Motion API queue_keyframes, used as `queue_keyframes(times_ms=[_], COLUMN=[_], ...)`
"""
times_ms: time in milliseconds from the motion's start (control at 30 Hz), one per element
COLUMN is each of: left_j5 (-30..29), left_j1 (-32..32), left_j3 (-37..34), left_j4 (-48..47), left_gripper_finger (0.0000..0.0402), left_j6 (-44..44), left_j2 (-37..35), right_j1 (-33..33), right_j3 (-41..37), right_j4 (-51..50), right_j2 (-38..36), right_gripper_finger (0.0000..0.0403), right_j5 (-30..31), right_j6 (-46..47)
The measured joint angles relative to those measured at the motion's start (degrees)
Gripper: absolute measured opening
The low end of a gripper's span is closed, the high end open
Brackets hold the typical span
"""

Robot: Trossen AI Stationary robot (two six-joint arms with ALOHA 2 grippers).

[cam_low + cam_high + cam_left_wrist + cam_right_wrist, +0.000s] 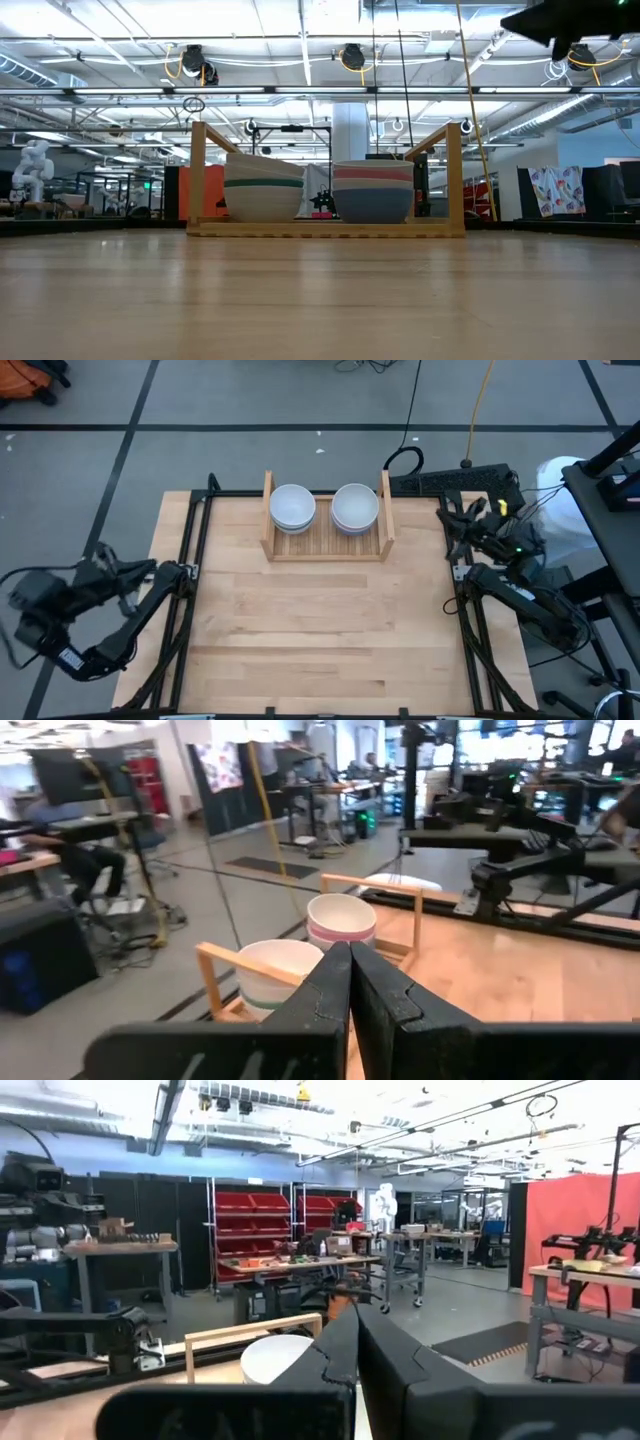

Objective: Place and stack bowls onto a shelf
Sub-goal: Return to Home Position

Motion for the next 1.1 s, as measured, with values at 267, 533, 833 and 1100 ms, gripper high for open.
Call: queue_keyframes(times_ms=[267,533,833,1100], left_j5=[3.8,11.8,14.0,14.0], left_j1=[0.0,-0.1,-0.1,-0.1], left_j3=[-14.1,-29.3,-42.7,-49.7], left_j4=[11.5,29.2,49.5,59.3], left_gripper_finger=[0.0008,0.0008,0.0008,0.0008], left_j6=[1.3,-0.3,-7.6,-8.8], left_j2=[0.0,0.0,0.0,0.0], right_j1=[0.0,0.0,0.0,0.0], right_j3=[-7.6,-9.7,-12.0,-13.3], right_j4=[7.7,7.8,7.7,7.9], right_j2=[0.0,0.0,0.0,0.0], right_gripper_finger=[0.0000,0.0000,0.0000,0.0000], right_j5=[0.0,0.0,-0.1,-0.1], right_j6=[1.2,0.7,-2.1,-4.1])
